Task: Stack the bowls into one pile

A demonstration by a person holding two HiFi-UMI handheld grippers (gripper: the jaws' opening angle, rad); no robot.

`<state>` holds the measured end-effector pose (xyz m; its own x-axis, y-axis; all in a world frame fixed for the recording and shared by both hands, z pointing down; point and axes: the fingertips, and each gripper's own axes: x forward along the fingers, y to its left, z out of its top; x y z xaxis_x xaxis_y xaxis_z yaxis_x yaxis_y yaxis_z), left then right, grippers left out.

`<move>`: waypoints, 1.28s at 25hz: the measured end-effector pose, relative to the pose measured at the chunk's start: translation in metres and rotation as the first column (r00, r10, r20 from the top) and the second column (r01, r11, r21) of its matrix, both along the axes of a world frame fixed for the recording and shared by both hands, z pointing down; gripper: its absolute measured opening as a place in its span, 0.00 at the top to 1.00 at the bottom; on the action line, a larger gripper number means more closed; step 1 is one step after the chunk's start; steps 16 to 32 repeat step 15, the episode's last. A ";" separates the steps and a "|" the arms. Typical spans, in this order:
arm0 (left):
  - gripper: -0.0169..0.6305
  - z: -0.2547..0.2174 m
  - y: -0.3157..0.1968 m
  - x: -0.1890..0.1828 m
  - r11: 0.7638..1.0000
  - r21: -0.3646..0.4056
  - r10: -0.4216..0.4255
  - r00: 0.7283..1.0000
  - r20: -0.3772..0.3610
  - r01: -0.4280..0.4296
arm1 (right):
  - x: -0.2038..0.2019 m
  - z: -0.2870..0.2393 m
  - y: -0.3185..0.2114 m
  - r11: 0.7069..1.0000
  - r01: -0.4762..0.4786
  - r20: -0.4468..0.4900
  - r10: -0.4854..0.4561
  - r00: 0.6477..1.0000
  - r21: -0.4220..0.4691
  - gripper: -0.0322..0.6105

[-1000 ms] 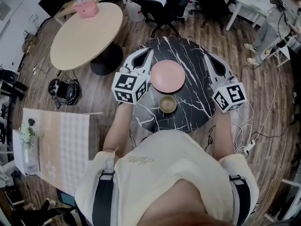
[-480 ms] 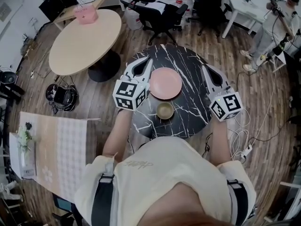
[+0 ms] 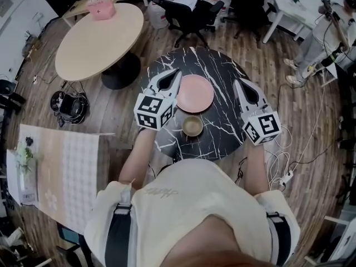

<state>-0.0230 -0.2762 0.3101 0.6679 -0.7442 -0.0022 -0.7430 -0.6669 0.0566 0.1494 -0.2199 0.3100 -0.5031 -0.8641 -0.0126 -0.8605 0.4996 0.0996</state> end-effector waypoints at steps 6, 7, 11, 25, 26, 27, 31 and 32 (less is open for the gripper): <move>0.94 -0.004 0.001 0.000 1.000 0.008 -0.002 1.000 -0.006 0.002 | 0.003 -0.005 0.001 1.000 -0.015 -0.010 0.015 1.000 -0.001 0.94; 0.94 -0.004 0.001 0.001 1.000 0.009 -0.001 1.000 -0.006 0.002 | 0.004 -0.006 0.000 1.000 -0.019 -0.011 0.019 1.000 0.002 0.94; 0.94 0.002 0.002 0.001 1.000 -0.005 -0.002 1.000 -0.001 0.002 | 0.006 0.003 -0.002 1.000 -0.015 0.000 0.015 1.000 -0.006 0.94; 0.94 0.008 0.002 -0.002 1.000 -0.022 -0.013 1.000 -0.004 0.013 | 0.006 0.005 -0.003 1.000 -0.004 -0.002 0.004 1.000 -0.013 0.94; 0.94 0.008 0.002 -0.002 1.000 -0.022 -0.013 1.000 -0.004 0.013 | 0.006 0.005 -0.003 1.000 -0.004 -0.002 0.004 1.000 -0.013 0.94; 0.94 0.008 0.002 -0.002 1.000 -0.022 -0.013 1.000 -0.004 0.013 | 0.006 0.005 -0.003 1.000 -0.004 -0.002 0.004 1.000 -0.013 0.94; 0.94 0.008 0.002 -0.002 1.000 -0.022 -0.013 1.000 -0.004 0.013 | 0.006 0.005 -0.003 1.000 -0.004 -0.002 0.004 1.000 -0.013 0.94; 0.94 0.008 0.002 -0.002 1.000 -0.022 -0.013 1.000 -0.004 0.013 | 0.006 0.005 -0.003 1.000 -0.004 -0.002 0.004 1.000 -0.013 0.94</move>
